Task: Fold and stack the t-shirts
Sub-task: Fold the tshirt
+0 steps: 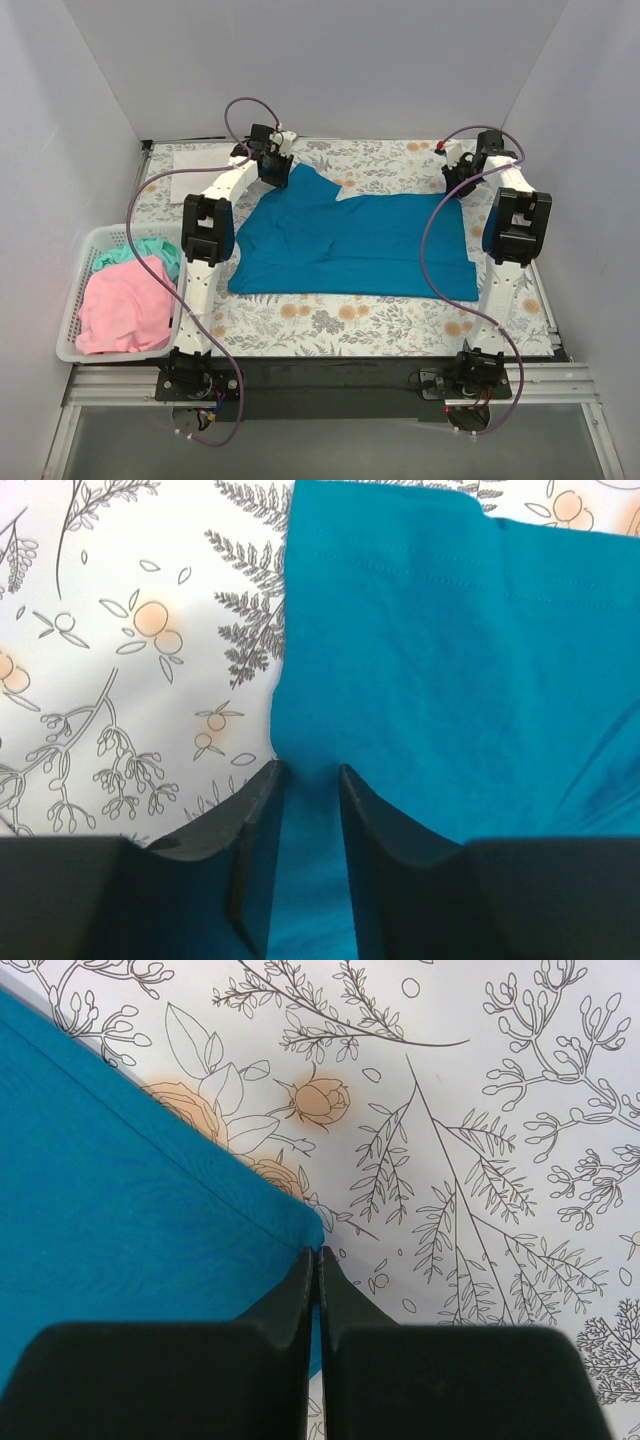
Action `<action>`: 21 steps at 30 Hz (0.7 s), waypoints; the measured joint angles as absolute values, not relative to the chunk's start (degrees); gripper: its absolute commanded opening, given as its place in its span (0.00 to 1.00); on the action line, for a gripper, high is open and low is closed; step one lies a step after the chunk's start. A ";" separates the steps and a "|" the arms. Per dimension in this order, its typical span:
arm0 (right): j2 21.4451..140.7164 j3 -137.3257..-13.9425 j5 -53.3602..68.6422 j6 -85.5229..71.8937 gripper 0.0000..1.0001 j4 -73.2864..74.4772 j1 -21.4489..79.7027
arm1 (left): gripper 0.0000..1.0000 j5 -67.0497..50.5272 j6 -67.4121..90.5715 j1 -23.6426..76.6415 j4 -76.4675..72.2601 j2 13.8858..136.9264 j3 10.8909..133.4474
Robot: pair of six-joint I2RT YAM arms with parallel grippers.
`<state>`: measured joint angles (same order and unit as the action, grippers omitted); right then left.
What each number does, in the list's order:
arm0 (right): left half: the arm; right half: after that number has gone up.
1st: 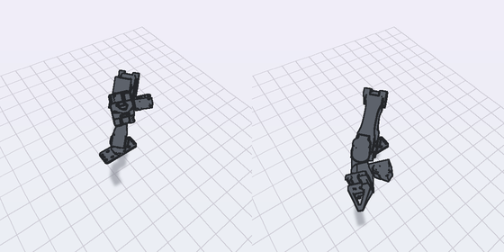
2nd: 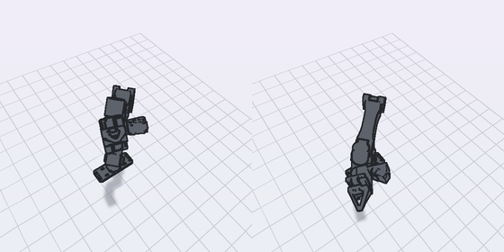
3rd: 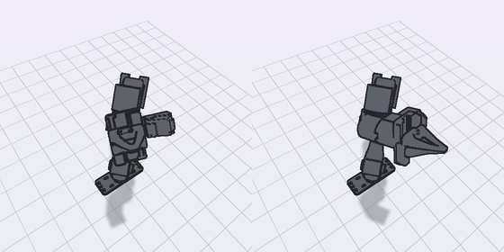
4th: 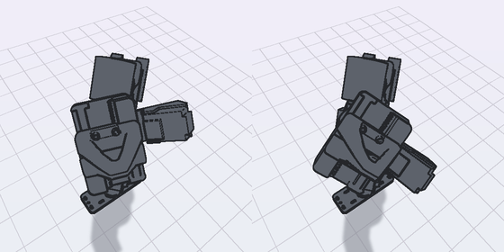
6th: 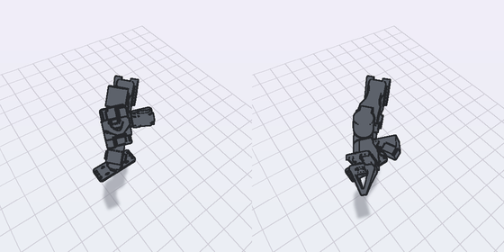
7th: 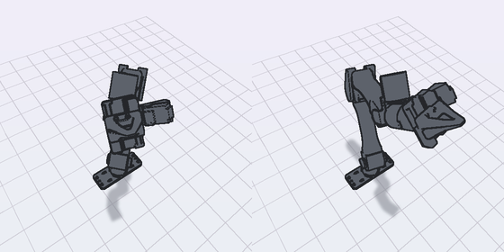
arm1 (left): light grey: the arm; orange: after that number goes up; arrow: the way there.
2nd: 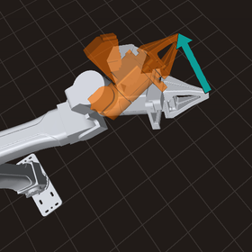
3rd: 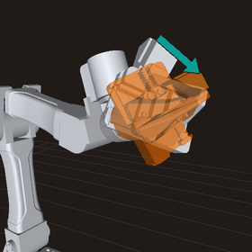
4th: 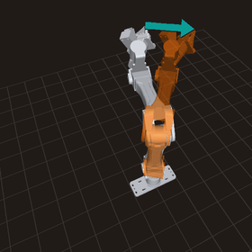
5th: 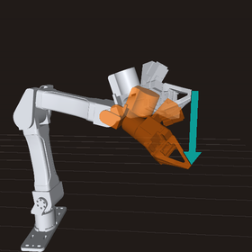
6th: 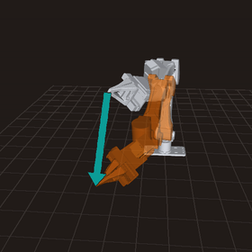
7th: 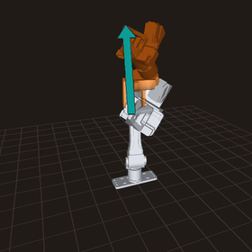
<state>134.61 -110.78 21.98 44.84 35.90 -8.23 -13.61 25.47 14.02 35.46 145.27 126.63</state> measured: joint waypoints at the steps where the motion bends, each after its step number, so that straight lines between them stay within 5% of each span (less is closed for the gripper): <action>1: 134.61 -110.76 21.98 44.95 0.01 35.90 -8.23 | 0.15 -13.50 25.43 14.06 35.33 145.67 127.15; 5: 134.45 -110.69 21.76 45.19 0.01 35.90 -8.25 | 0.00 -13.08 25.43 14.06 34.70 145.95 127.59; 21: 126.82 -107.66 21.80 45.56 0.01 37.91 -10.98 | 0.00 -17.65 26.96 13.23 26.83 133.21 111.79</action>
<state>126.82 -107.66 21.80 45.56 37.91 -10.98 -17.65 26.96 13.23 26.83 133.21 111.79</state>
